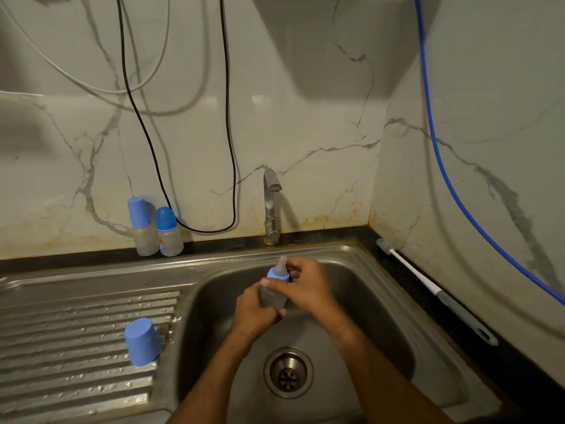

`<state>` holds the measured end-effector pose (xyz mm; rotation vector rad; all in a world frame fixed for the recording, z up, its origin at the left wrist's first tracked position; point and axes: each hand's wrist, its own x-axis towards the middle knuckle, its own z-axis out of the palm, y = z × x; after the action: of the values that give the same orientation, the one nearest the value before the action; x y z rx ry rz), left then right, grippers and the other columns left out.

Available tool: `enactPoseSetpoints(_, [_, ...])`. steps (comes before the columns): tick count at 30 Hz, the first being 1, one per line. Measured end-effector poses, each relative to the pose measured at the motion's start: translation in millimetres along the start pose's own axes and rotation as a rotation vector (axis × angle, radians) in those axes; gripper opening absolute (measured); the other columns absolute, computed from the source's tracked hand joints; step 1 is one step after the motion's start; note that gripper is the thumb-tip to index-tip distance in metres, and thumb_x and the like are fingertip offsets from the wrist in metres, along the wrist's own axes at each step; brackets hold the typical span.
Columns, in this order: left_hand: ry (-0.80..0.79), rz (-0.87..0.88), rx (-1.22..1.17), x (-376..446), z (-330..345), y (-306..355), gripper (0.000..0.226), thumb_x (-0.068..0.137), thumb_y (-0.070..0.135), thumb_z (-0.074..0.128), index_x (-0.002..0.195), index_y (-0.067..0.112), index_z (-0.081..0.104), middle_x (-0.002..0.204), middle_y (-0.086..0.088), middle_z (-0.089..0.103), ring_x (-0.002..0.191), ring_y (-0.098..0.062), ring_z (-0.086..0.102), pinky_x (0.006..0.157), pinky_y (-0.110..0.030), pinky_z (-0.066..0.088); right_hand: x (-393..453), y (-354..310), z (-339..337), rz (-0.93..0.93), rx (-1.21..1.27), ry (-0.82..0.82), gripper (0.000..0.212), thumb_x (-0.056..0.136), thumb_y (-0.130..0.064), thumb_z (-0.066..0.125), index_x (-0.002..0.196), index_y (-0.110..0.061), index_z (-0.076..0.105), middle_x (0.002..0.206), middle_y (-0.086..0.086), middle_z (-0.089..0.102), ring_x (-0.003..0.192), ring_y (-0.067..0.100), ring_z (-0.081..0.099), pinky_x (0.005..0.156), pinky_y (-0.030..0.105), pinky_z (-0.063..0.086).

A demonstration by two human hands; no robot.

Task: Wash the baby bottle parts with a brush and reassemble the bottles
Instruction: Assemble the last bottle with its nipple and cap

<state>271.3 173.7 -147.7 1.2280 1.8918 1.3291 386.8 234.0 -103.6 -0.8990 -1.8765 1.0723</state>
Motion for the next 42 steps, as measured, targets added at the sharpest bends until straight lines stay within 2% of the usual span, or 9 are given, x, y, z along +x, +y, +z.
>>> enactPoseSetpoints(6, [-0.250, -0.041, -0.200, 1.4, -6.8, -4.7, 0.047, 0.069, 0.008, 0.073, 0.115, 0.014, 0.065, 0.106, -0.012, 0.071, 0.098, -0.024, 0.068, 0.075, -0.029, 0.055, 2.5, 8.3, -16.6, 0.003, 0.126, -0.160, 0.045, 0.088, -0.003, 0.074, 0.130, -0.014, 0.065, 0.124, 0.000, 0.071, 0.114, 0.011, 0.068, 0.094, 0.027, 0.057])
enactPoseSetpoints(12, [-0.002, 0.049, 0.030, -0.1, -3.7, 0.8, 0.043, 0.077, 0.008, 0.076, 0.116, 0.018, 0.060, 0.103, 0.001, 0.068, 0.096, -0.015, 0.067, 0.080, -0.031, 0.058, -0.4, 3.7, 5.3, 0.008, 0.114, 0.031, 0.045, 0.081, -0.004, 0.081, 0.124, -0.009, 0.068, 0.119, 0.004, 0.073, 0.102, 0.006, 0.069, 0.085, 0.016, 0.056])
enactPoseSetpoints(16, [-0.167, -0.016, -0.192, -10.6, -17.4, 9.8, 0.059, 0.077, 0.007, 0.071, 0.134, 0.014, 0.056, 0.118, -0.010, 0.068, 0.108, -0.023, 0.066, 0.095, -0.042, 0.056, 4.3, 1.6, -11.1, -0.010, 0.140, -0.147, 0.053, 0.085, -0.001, 0.076, 0.135, -0.013, 0.061, 0.129, 0.001, 0.069, 0.117, 0.010, 0.066, 0.097, 0.025, 0.055])
enactPoseSetpoints(20, [-0.374, -0.047, -0.319, -19.1, -22.3, 18.5, 0.041, 0.078, -0.003, 0.064, 0.111, 0.020, 0.063, 0.102, -0.009, 0.071, 0.104, -0.032, 0.065, 0.096, -0.048, 0.053, 2.0, 5.6, -22.9, -0.002, 0.235, -0.253, 0.044, 0.091, 0.000, 0.068, 0.132, -0.013, 0.063, 0.125, -0.001, 0.071, 0.115, 0.011, 0.068, 0.094, 0.030, 0.057])
enactPoseSetpoints(25, [-0.208, 0.036, -0.164, -13.7, -14.0, 14.7, 0.040, 0.087, -0.005, 0.065, 0.105, 0.030, 0.056, 0.104, -0.005, 0.067, 0.094, -0.015, 0.066, 0.073, -0.021, 0.057, 0.0, 4.4, -7.1, 0.003, 0.162, -0.059, 0.043, 0.087, 0.000, 0.074, 0.128, -0.010, 0.065, 0.122, 0.005, 0.072, 0.109, 0.013, 0.070, 0.091, 0.026, 0.058])
enactPoseSetpoints(28, [-0.091, 0.073, -0.103, -8.0, -6.9, 6.8, 0.035, 0.087, 0.004, 0.070, 0.112, 0.025, 0.057, 0.104, -0.004, 0.067, 0.091, -0.013, 0.067, 0.075, -0.022, 0.058, -1.7, 1.1, 6.7, 0.004, 0.132, 0.050, 0.042, 0.086, -0.002, 0.076, 0.126, -0.010, 0.067, 0.117, -0.002, 0.072, 0.100, 0.005, 0.069, 0.081, 0.014, 0.056])
enactPoseSetpoints(33, [0.066, 0.123, -0.051, -8.4, 4.5, 4.7, 0.031, 0.090, 0.017, 0.072, 0.114, 0.019, 0.052, 0.101, 0.001, 0.066, 0.086, -0.009, 0.066, 0.063, -0.012, 0.051, -5.8, 1.0, 24.5, 0.067, 0.221, 0.220, 0.038, 0.085, -0.003, 0.077, 0.122, -0.009, 0.069, 0.110, 0.004, 0.075, 0.100, 0.013, 0.072, 0.076, 0.018, 0.059])
enactPoseSetpoints(36, [0.104, 0.112, -0.017, -9.4, 5.1, 6.7, 0.035, 0.088, 0.019, 0.074, 0.116, 0.019, 0.052, 0.100, 0.005, 0.064, 0.086, -0.005, 0.064, 0.061, -0.009, 0.048, -8.6, -1.8, 25.4, 0.076, 0.200, 0.221, 0.040, 0.086, -0.006, 0.078, 0.124, -0.012, 0.068, 0.111, 0.000, 0.074, 0.104, 0.014, 0.071, 0.082, 0.027, 0.062])
enactPoseSetpoints(42, [0.111, 0.141, 0.070, -15.3, -14.6, 13.9, 0.052, 0.072, 0.017, 0.087, 0.116, 0.024, 0.060, 0.101, 0.011, 0.067, 0.093, -0.002, 0.063, 0.065, 0.001, 0.043, -13.4, -10.0, 18.9, 0.050, 0.129, 0.110, 0.049, 0.084, -0.014, 0.081, 0.129, -0.018, 0.064, 0.118, -0.002, 0.071, 0.109, 0.013, 0.068, 0.074, 0.019, 0.060])
